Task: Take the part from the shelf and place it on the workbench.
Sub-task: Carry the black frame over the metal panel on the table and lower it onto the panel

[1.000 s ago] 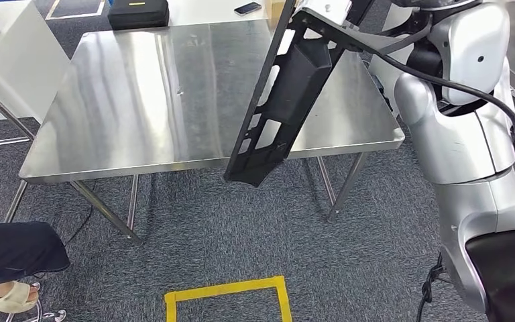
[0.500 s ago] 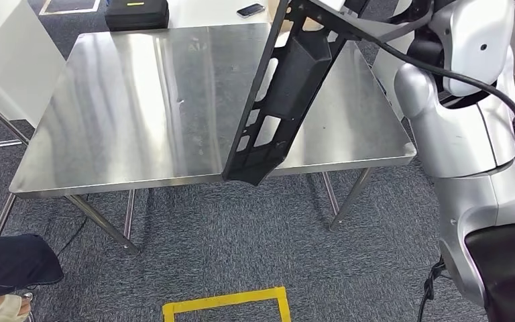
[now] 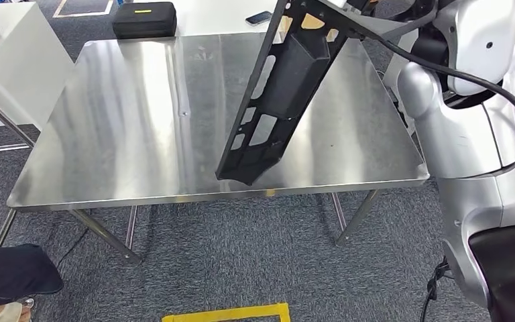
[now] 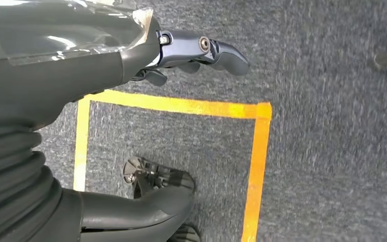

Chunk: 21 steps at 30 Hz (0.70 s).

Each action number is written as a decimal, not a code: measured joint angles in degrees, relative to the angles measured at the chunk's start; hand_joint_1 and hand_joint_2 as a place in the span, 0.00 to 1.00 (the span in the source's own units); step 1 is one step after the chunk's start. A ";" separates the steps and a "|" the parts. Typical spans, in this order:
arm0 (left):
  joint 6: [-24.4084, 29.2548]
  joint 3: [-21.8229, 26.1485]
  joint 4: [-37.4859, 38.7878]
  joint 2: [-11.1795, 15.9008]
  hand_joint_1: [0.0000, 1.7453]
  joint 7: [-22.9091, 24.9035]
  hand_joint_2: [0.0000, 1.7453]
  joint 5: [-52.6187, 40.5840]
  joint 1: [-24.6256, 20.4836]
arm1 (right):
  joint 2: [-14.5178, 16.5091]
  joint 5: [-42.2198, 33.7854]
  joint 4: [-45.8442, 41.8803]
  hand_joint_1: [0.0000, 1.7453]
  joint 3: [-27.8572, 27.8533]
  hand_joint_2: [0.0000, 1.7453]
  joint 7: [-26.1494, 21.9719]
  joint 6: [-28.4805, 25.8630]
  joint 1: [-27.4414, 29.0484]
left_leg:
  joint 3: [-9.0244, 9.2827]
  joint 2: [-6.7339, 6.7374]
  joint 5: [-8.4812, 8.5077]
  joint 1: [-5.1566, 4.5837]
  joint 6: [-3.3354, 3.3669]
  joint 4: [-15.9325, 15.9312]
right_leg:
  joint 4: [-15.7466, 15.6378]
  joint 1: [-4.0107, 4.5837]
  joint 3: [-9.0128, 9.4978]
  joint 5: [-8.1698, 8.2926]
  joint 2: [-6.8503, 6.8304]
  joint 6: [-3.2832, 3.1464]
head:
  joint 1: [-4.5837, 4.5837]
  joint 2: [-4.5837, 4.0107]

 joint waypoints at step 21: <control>-0.17 -0.35 -0.11 -0.13 0.00 -0.04 1.00 -0.24 0.12 | -0.33 0.20 -2.33 1.00 0.48 1.00 0.71 1.39 0.15 | -4.65 1.13 5.12 0.43 1.43 -2.36 | 10.97 0.04 -1.81 -8.70 0.05 0.89 | -0.15 0.00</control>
